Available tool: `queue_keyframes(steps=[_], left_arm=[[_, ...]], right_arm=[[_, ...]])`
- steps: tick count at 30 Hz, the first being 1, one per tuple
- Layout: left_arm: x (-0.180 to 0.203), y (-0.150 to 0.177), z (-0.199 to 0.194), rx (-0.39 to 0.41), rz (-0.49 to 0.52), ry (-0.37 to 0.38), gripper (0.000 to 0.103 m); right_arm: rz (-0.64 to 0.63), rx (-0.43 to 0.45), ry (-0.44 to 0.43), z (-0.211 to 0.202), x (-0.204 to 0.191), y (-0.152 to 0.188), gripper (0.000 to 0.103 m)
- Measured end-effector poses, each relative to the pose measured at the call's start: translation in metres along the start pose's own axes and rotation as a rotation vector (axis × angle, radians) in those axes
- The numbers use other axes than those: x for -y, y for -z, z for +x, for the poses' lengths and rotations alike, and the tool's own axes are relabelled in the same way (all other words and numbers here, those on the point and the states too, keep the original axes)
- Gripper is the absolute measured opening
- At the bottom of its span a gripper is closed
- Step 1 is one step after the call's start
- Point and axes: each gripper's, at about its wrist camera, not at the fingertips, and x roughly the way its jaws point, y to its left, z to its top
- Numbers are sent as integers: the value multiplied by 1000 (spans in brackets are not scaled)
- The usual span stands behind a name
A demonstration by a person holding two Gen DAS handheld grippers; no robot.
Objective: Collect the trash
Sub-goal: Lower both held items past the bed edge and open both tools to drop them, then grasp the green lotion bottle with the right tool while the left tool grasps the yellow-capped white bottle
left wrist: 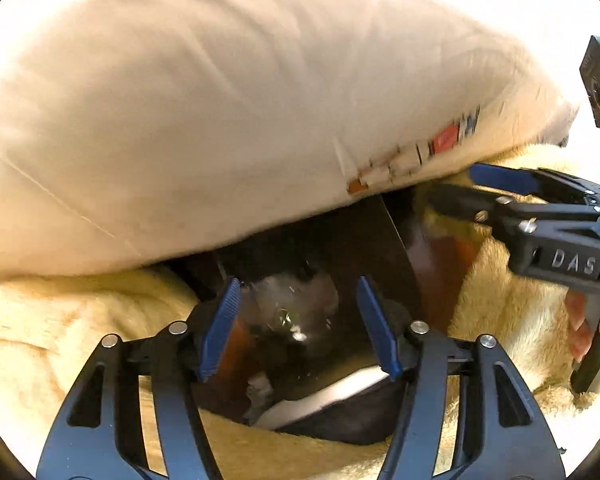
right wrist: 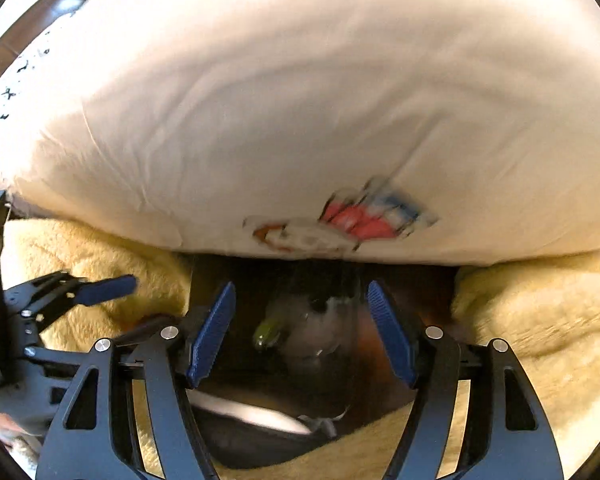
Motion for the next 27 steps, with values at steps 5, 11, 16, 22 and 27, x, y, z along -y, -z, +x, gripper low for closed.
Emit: queue_keyframes(steps=[5, 11, 16, 22, 27], left_arm=[[-4, -16, -53, 151, 28, -61, 69], [-17, -51, -104, 343, 19, -145, 82], [-35, -95, -121, 414, -10, -203, 88], [-38, -146, -116, 422, -25, -180, 88], [-37, -176, -112, 429, -26, -162, 89]], right_arm=[[-31, 202, 56, -53, 4, -24, 70], [-40, 367, 116, -93, 14, -67, 81], [-23, 409, 137, -97, 35, -117, 86], [14, 404, 151, -75, 48, -176, 86], [25, 383, 159, -53, 52, -215, 86]])
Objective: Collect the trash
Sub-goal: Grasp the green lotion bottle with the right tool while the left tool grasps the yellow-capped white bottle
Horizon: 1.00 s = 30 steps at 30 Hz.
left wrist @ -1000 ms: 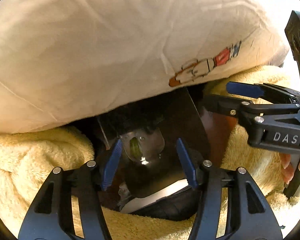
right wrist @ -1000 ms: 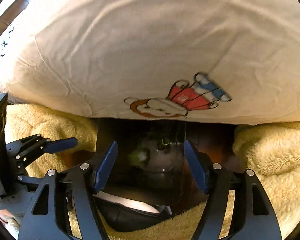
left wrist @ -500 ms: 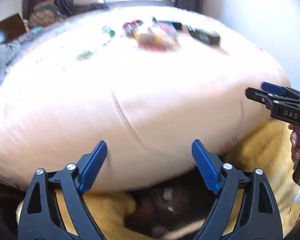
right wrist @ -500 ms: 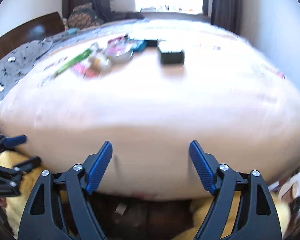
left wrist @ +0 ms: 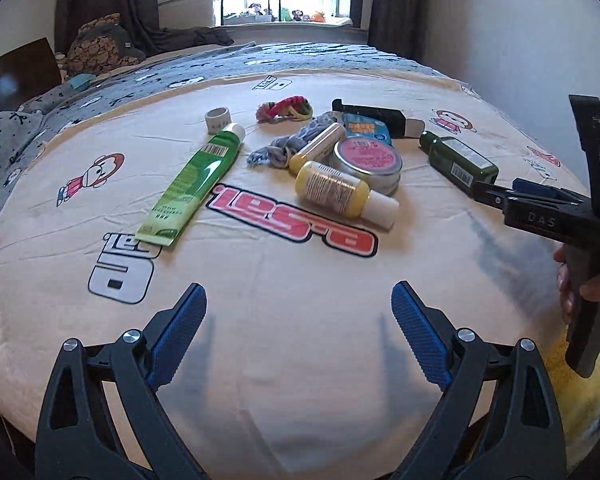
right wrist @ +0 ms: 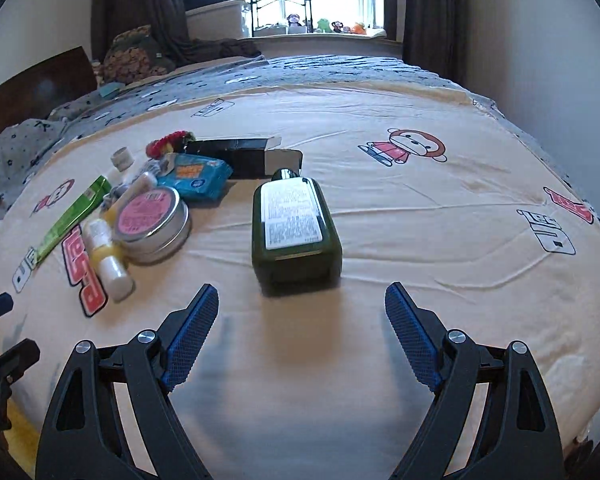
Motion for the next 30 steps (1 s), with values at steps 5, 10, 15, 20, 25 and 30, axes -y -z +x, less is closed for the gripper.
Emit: queue_keyframes(steps=[5, 10, 15, 20, 25, 30], left_arm=[[8, -21, 25, -13, -49, 34, 90], [21, -39, 51, -31, -72, 46, 90], [27, -55, 78, -58, -82, -4, 90], [27, -62, 95, -90, -65, -24, 90], [24, -62, 94, -95, -18, -35, 54], [8, -59, 89, -101, -19, -17, 37]], right_arm=[[0, -38, 24, 29, 0, -15, 86], [6, -51, 9, 38, 2, -18, 85], [-3, -58, 8, 42, 1, -23, 76], [-44, -66, 30, 50, -8, -32, 63], [-49, -76, 27, 51, -7, -31, 55], [-59, -80, 21, 47, -7, -30, 53]])
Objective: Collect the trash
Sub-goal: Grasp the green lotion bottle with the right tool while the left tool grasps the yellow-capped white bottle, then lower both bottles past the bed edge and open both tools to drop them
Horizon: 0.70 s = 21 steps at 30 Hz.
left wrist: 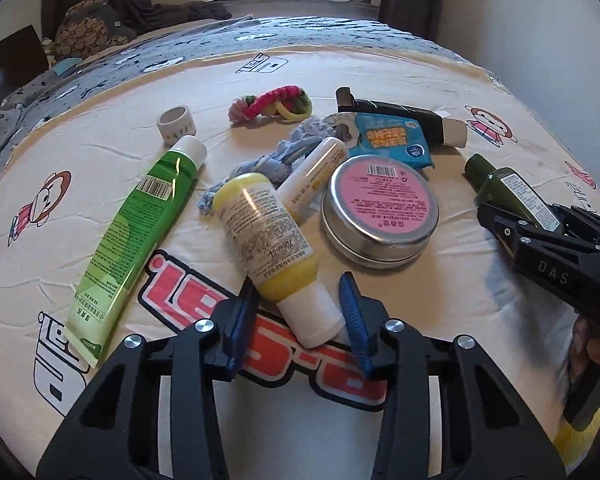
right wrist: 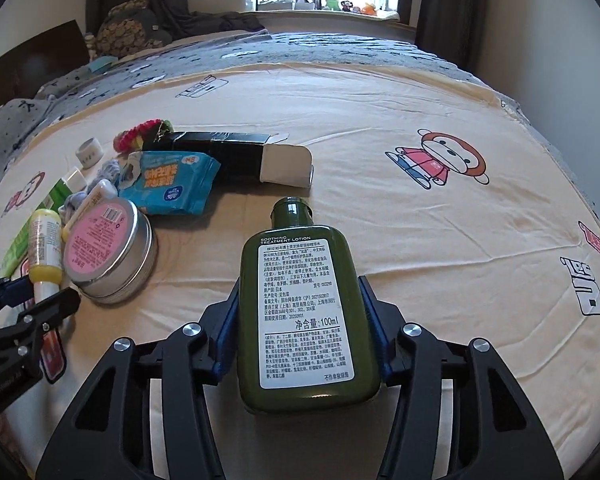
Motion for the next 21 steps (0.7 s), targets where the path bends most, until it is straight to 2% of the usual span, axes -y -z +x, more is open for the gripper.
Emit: queue_keyframes(steps=[3, 9, 13, 21], left_arm=[[-7, 2, -2, 7, 0, -14, 23], [-12, 16, -17, 19, 6, 28, 22], [-6, 37, -40, 45, 28, 58, 22], [13, 93, -112, 146, 88, 79, 21]], right_arm=[[1, -3, -17, -5, 0, 5, 53], [3, 18, -76, -33, -4, 24, 52], [-10, 67, -103, -66, -9, 43, 52], [-60, 160, -151, -140, -26, 94, 52]])
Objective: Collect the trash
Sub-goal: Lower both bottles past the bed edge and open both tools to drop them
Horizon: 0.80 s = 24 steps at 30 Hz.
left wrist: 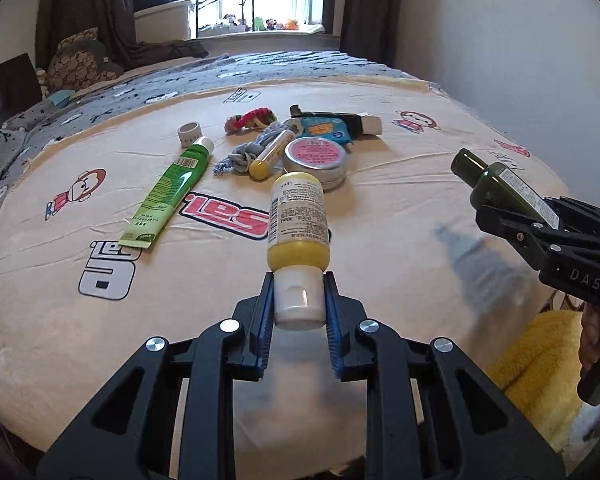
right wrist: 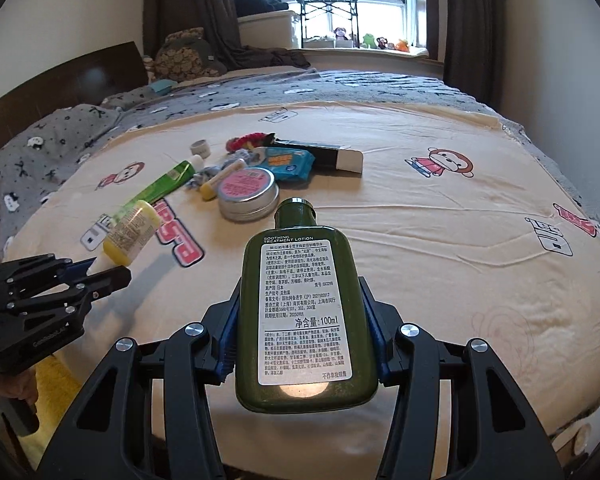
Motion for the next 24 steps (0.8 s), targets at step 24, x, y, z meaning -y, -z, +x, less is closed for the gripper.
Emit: queue_keyframes(steps=[24], left_arm=[[52, 168, -10, -266, 23, 111, 21]], right_arm=[[-34, -314, -99, 2, -56, 159, 52]])
